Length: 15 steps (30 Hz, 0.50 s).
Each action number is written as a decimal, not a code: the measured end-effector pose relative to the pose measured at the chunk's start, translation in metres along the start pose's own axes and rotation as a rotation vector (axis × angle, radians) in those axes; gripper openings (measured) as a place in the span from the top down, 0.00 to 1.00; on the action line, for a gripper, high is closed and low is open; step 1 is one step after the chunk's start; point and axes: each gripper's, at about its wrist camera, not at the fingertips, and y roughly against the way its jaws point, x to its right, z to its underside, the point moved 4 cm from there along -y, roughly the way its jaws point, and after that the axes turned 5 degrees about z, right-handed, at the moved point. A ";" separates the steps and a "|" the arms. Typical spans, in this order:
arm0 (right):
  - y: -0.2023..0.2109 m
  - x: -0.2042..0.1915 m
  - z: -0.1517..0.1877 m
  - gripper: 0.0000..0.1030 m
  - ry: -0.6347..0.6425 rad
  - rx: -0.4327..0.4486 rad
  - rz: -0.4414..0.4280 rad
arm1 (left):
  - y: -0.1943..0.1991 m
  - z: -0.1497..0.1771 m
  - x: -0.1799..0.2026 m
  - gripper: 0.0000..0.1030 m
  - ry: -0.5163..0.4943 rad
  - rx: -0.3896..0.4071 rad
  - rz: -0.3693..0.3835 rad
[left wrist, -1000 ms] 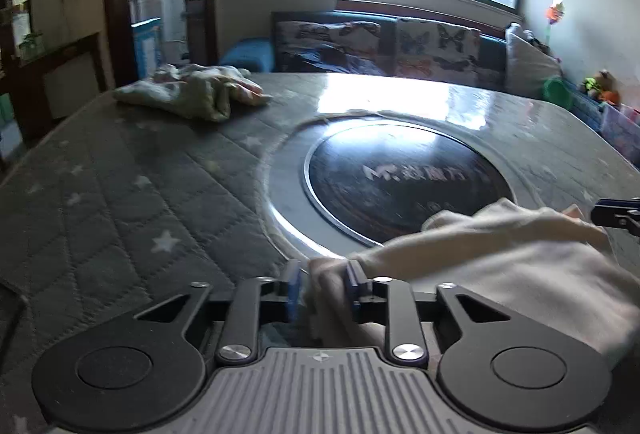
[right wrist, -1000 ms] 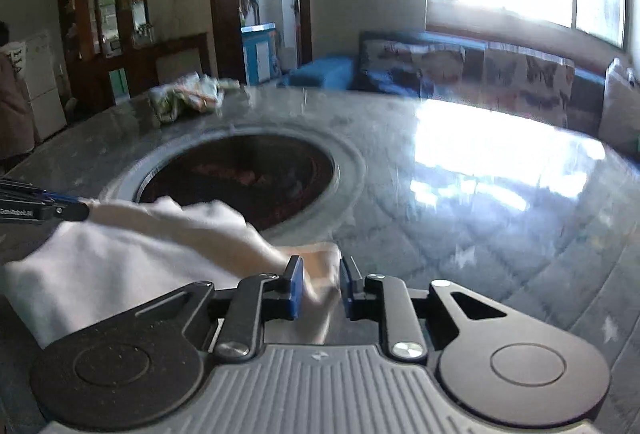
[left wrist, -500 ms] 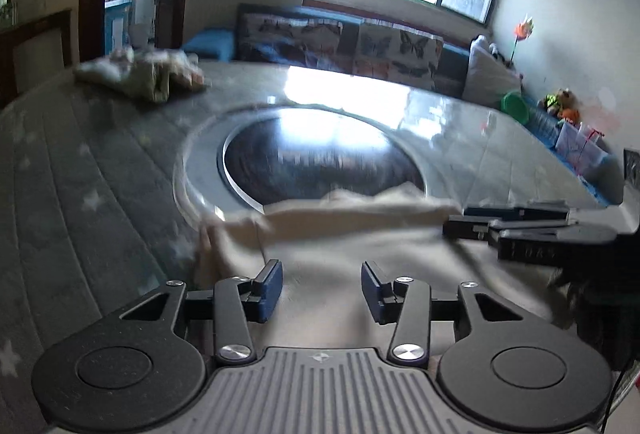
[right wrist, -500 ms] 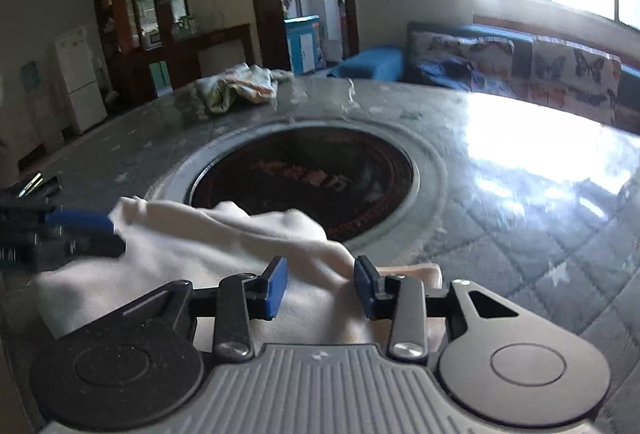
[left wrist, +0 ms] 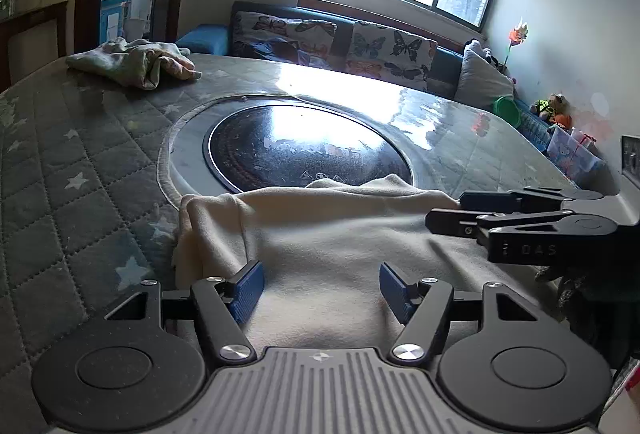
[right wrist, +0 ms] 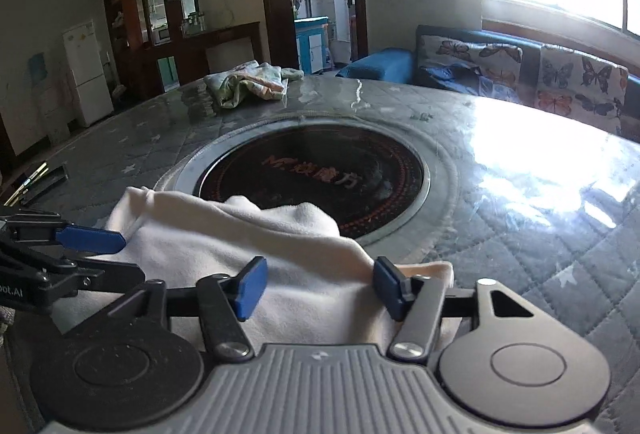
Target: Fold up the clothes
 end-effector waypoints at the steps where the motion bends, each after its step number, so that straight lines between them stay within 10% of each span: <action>1: 0.002 -0.001 -0.001 0.37 0.001 0.004 -0.002 | 0.002 -0.001 0.000 0.34 0.002 0.004 0.000; 15: 0.005 -0.019 -0.007 0.19 0.041 0.003 -0.007 | 0.017 0.000 -0.007 0.25 -0.016 0.038 -0.016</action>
